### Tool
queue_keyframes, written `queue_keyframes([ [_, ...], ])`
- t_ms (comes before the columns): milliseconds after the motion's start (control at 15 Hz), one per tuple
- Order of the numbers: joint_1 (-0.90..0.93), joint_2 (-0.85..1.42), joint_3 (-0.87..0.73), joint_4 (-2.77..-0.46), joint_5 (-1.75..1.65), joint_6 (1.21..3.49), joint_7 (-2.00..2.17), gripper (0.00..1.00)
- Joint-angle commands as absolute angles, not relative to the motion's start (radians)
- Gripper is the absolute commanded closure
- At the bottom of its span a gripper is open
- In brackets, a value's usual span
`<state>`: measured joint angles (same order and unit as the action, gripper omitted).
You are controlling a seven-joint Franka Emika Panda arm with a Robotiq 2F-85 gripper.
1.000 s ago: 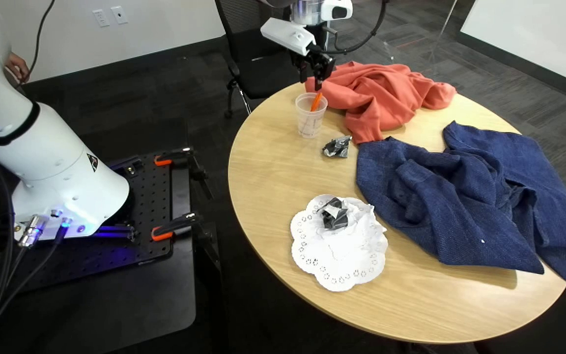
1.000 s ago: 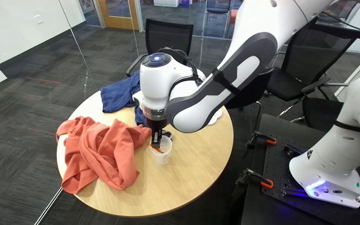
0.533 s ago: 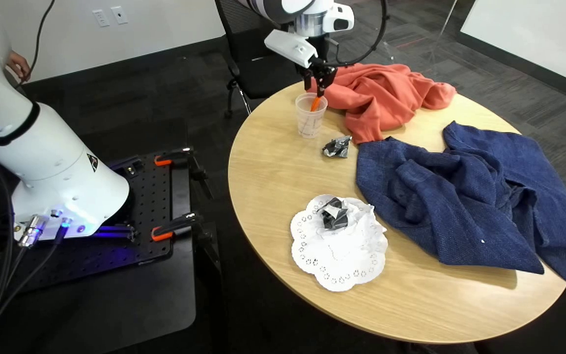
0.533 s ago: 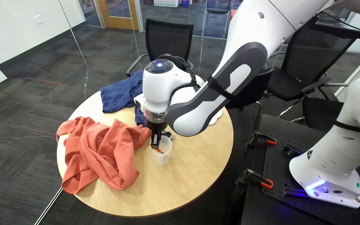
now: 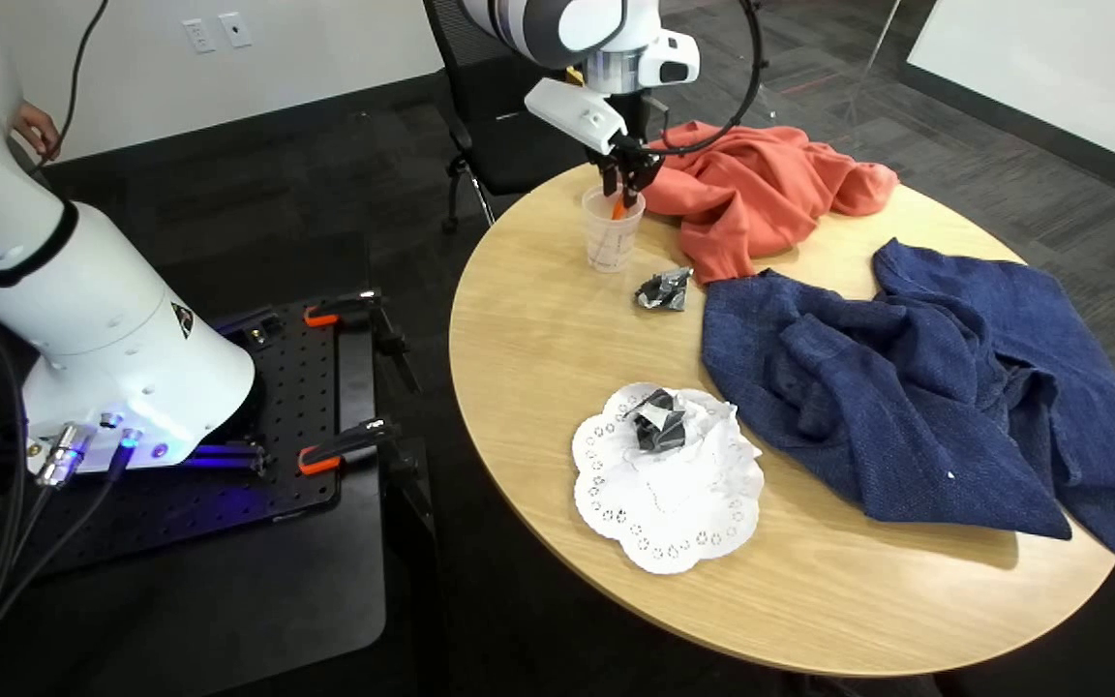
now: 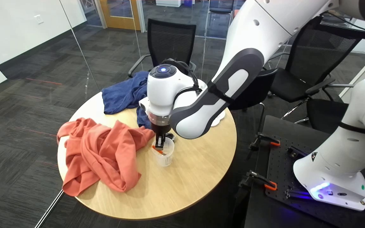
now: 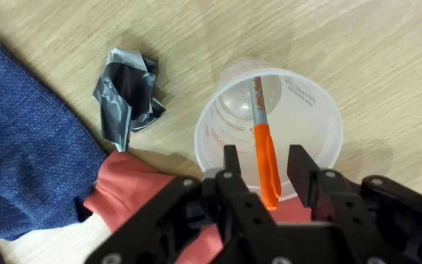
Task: Remove the pen from the plastic cup.
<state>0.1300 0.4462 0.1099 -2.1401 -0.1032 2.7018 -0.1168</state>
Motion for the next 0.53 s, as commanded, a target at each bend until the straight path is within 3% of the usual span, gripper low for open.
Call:
queue_keyframes([
  [0, 0.119, 0.46, 0.114, -2.136, -0.098, 2.724, -0.122, 0.59],
  [467, 0.109, 0.485, 0.123, -2.128, -0.088, 2.73, -0.132, 0.62],
])
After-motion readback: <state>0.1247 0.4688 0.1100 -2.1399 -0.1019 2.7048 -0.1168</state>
